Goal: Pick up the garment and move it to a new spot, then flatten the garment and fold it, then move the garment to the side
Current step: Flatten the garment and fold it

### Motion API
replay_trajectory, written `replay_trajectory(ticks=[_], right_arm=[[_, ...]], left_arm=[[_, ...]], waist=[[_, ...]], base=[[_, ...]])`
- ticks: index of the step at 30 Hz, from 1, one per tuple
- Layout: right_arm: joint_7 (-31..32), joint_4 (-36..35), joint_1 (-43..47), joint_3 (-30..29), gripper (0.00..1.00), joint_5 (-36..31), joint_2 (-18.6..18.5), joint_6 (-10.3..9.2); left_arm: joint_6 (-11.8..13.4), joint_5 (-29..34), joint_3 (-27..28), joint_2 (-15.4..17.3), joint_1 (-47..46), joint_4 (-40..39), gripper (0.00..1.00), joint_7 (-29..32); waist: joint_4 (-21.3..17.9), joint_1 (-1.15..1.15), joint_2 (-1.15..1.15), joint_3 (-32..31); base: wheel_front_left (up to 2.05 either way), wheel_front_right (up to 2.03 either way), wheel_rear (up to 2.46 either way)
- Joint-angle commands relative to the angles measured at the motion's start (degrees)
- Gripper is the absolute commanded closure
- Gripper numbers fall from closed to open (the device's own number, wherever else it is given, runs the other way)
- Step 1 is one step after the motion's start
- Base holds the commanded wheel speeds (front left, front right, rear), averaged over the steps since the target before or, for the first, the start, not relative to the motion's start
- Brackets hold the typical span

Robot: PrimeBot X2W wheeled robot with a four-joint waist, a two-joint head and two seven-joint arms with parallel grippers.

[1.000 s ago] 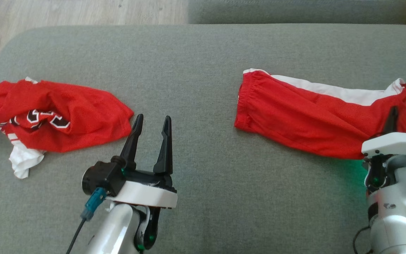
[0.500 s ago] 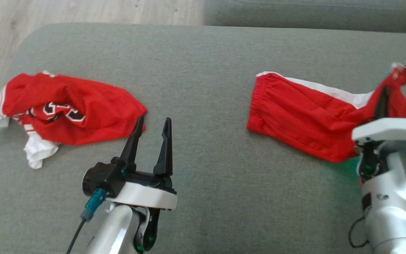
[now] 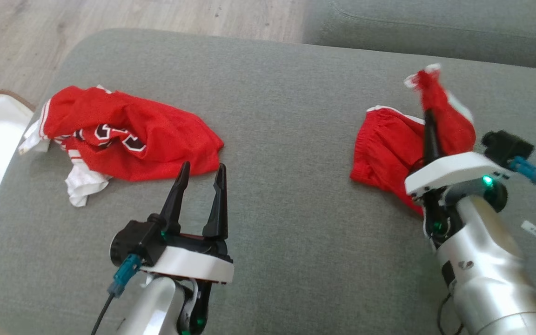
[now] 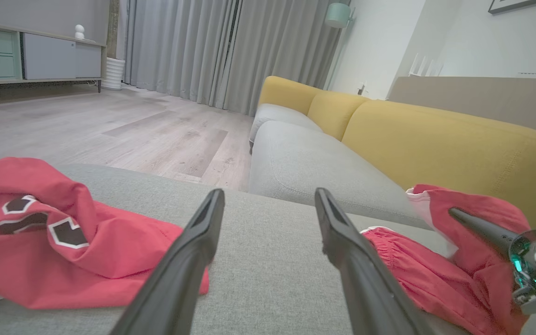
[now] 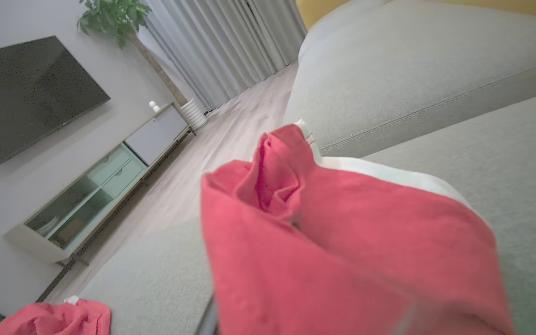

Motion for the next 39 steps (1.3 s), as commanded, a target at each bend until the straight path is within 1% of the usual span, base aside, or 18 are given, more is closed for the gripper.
replay_trajectory(ticks=[1,4,9,10,11,14,18,20,24,27,29,30,31,32,33,34,37,39], right_arm=[[-0.42,-1.25,-1.24,1.72,1.0,0.15,0.6,0.4],[-0.65,0.45,-1.44,3.98,1.0,0.85,0.61,0.4],[-0.79,1.88,-1.65,9.66,1.0,4.62,0.61,0.4],[-0.85,2.36,-1.79,10.48,0.73,5.15,0.61,0.4],[-0.89,3.05,-1.95,11.39,0.0,5.35,0.61,0.4],[-0.93,4.8,-2.49,15.36,0.0,5.04,0.61,0.4],[0.32,2.79,-1.59,23.16,0.0,7.35,0.61,0.4],[0.33,1.41,-1.17,26.15,0.0,8.75,0.61,0.4],[-0.68,0.04,-1.79,27.88,0.0,9.39,0.61,0.4],[-1.22,-0.08,-2.59,26.22,0.0,7.2,0.59,0.4],[-1.31,-1.39,-3.3,23.48,0.0,2.54,-0.81,0.4],[-1.33,-2.99,-3.33,21.27,0.0,-1.23,-2.06,0.4],[-1.34,-4.82,-2.6,18.5,0.0,-4.33,-2.6,0.4],[-1.34,-6.75,-1.35,15.56,0.0,-6.91,-2.77,0.4],[-1.35,-8.77,0.06,12.99,0.0,-9.76,-2.85,0.4],[-1.35,-8.77,0.06,12.99,0.0,-9.76,-2.85,0.4],[-1.35,-14.18,4.89,5.97,0.0,-16.95,-2.4,0.4],[-1.36,-17.19,8.04,2.11,0.0,-20.5,-1.77,0.4]], left_arm=[[0.29,-0.47,1.82,0.4,-0.7,-1.57,0.0,-0.46],[0.22,-0.55,1.7,0.4,-0.8,-1.56,0.0,-0.46],[0.24,-0.64,1.69,0.4,-0.93,-1.39,0.0,-0.46],[0.25,-0.83,1.61,0.4,-0.9,-1.19,0.0,-0.46],[0.22,-1.25,1.51,0.4,-0.89,-0.91,0.0,-0.46],[0.12,-1.57,1.05,0.4,-1.38,-0.22,0.0,-0.46],[0.37,-1.56,1.18,0.4,-2.02,0.04,0.0,-0.46],[0.37,-1.17,1.52,0.4,-2.05,0.16,0.0,-0.46],[0.17,-0.17,2.78,0.4,-1.86,0.06,0.0,-0.46],[-0.09,0.8,3.68,0.4,-1.77,-0.43,0.0,-0.46],[-0.17,2.01,4.32,0.41,-1.85,-1.03,0.0,-0.46],[0.0,4.2,4.33,0.82,-2.14,-1.61,0.0,-0.46],[0.15,5.99,4.29,1.07,-2.18,-1.99,0.0,-0.46],[0.13,6.51,4.6,1.01,-2.01,-2.3,0.0,-0.46],[0.1,6.57,5.08,0.92,-1.78,-2.57,0.0,-0.46],[0.1,6.57,5.08,0.92,-1.78,-2.57,0.0,-0.46],[-0.4,6.71,6.06,0.72,-1.42,-2.99,0.0,-0.46],[-0.84,6.25,6.81,0.62,-1.1,-2.8,0.0,-0.46]], waist=[[0.31,0.0,0.0,0.01],[0.94,0.0,0.0,0.15],[1.55,0.0,0.0,0.42],[1.6,0.0,0.0,0.44],[1.65,0.0,0.0,0.41],[1.66,0.0,0.0,0.17],[0.89,0.0,0.0,-0.77],[0.15,0.0,0.0,-1.43],[-1.94,0.0,0.0,-2.67],[-3.76,0.0,0.0,-3.42],[-5.05,0.0,0.0,-3.78],[-5.71,0.0,0.0,-3.86],[-6.43,0.0,0.0,-3.96],[-7.02,0.0,0.0,-4.04],[-7.73,0.0,0.0,-4.13],[-7.73,0.0,0.0,-4.13],[-9.53,0.0,0.0,-4.19],[-10.6,0.0,0.0,-4.34]], base=[[0.0,0.0,0.0],[0.0,0.0,0.0],[0.0,0.0,0.0],[0.0,0.0,0.0],[0.0,0.0,0.0],[0.0,0.0,0.0],[0.0,0.0,0.0],[0.0,0.0,0.0],[0.0,0.0,0.0],[0.0,0.0,0.0],[0.0,0.0,0.0],[0.0,0.0,0.0],[0.0,0.0,0.0],[0.0,0.0,0.0],[0.0,0.0,0.0],[0.0,0.0,0.0],[0.0,0.0,0.0],[0.0,0.0,0.0]])
